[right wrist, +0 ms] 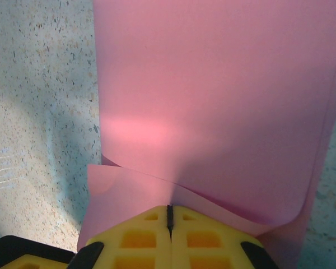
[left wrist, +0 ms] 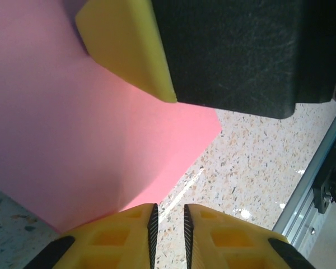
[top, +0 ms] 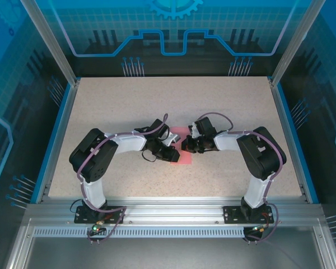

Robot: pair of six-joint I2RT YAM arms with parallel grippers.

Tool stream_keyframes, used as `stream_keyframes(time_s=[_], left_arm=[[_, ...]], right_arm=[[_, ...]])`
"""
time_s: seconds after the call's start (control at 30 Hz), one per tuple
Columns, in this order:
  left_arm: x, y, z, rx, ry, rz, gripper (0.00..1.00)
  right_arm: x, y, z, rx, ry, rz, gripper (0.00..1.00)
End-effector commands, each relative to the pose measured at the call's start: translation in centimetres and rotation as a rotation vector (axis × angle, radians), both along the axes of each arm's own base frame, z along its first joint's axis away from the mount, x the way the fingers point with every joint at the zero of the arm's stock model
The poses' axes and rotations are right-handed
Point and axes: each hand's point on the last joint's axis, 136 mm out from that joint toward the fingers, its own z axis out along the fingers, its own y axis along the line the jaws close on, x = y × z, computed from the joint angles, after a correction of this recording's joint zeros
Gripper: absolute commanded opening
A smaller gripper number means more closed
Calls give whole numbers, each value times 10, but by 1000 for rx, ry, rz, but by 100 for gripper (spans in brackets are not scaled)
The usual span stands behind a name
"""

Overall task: Fold a paper plane with a square sheet of paper (fold left side to right side)
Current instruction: Fold the triangle a second time at the center of the table.

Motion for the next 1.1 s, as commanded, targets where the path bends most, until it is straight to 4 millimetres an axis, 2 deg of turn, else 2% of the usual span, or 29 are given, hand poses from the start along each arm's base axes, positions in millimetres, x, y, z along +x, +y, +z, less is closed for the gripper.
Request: stream_keyframes(time_s=[0.0,0.73,1.07], left_arm=[[4,5,-9,30,-8,23,22],[-7,21,-31,99,29,56,19],[-22,35,-36,127,54,82,16]], right_arm=[[-31,-26,-35,-132,136,-5,0],[-32,-31,-36,-161,142,-2,0],[-33,-34,-36,-167,148,-5,0]])
